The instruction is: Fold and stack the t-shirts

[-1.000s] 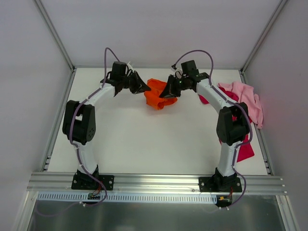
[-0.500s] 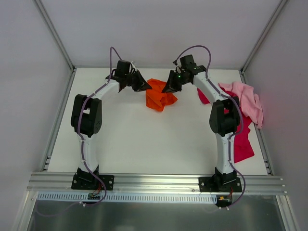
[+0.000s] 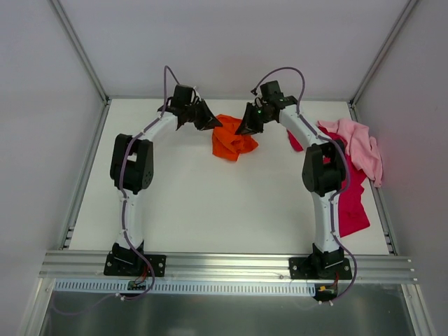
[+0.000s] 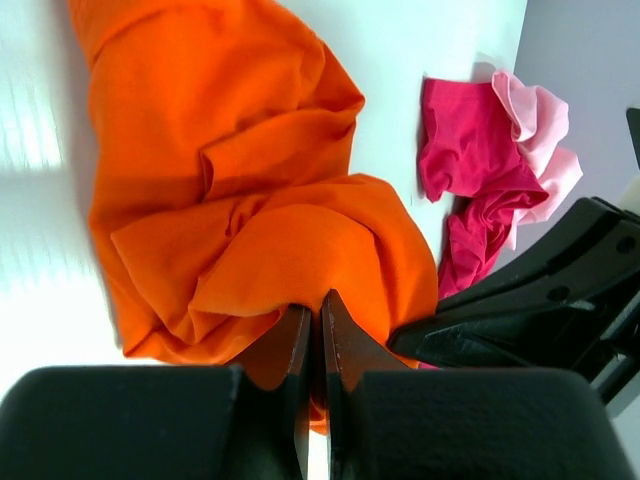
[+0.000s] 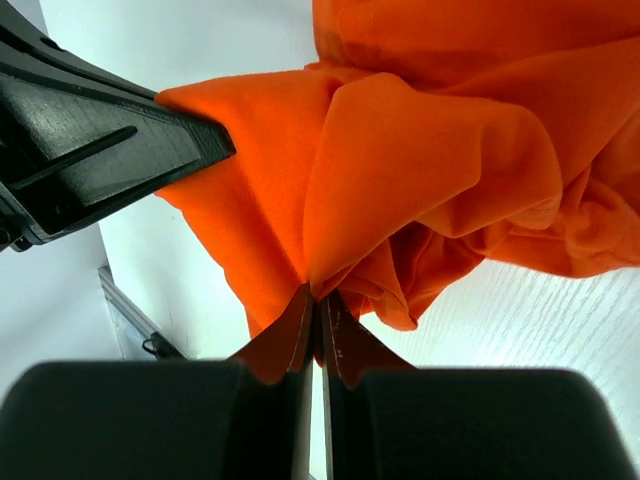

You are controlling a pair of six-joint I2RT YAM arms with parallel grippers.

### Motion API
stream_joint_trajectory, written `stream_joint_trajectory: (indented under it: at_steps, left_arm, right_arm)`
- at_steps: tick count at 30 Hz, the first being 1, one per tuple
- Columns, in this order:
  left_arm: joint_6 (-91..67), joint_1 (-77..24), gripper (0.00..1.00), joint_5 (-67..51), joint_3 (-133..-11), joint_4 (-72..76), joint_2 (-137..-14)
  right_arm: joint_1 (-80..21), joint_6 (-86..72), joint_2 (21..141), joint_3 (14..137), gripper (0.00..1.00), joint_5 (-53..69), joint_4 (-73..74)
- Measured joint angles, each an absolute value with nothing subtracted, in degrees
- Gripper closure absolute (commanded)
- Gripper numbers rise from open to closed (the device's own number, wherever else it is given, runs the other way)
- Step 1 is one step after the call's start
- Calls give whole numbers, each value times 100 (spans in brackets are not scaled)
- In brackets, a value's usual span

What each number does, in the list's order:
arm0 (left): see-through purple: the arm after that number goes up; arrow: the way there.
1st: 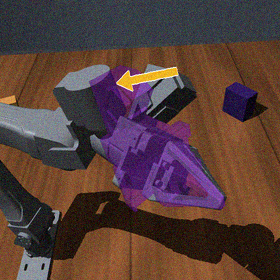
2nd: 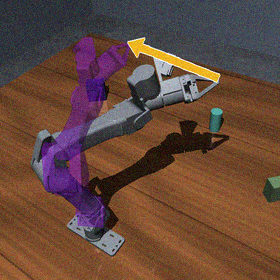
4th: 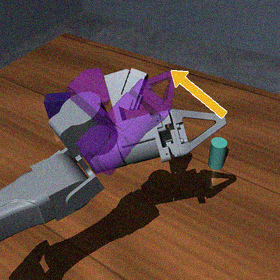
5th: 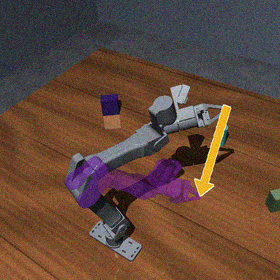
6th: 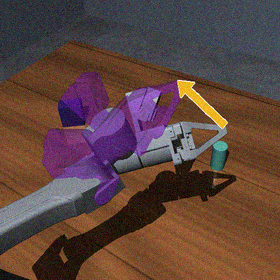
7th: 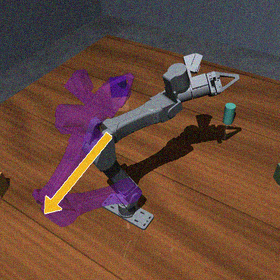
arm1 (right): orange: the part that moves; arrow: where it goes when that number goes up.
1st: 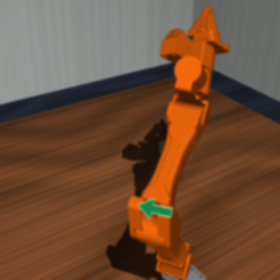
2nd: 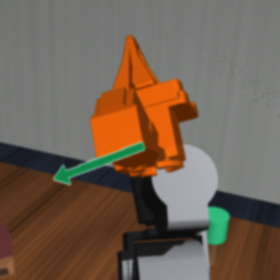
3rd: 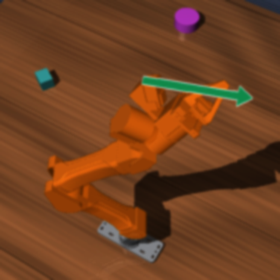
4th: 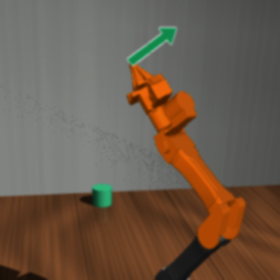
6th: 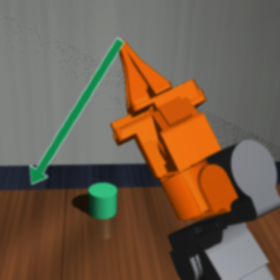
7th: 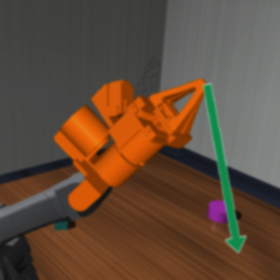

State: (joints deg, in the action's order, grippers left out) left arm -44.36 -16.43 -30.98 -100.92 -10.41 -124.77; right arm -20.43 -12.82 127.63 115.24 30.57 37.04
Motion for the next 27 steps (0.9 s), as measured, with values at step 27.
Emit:
stream_joint_trajectory:
  at_steps: [27]
  left_arm:
    - [-4805, -1573, 100, -3155, -11128, -744, -13555]
  right_arm:
    - [-1977, -720, 13644, 12908, 99, 1581, 3586]
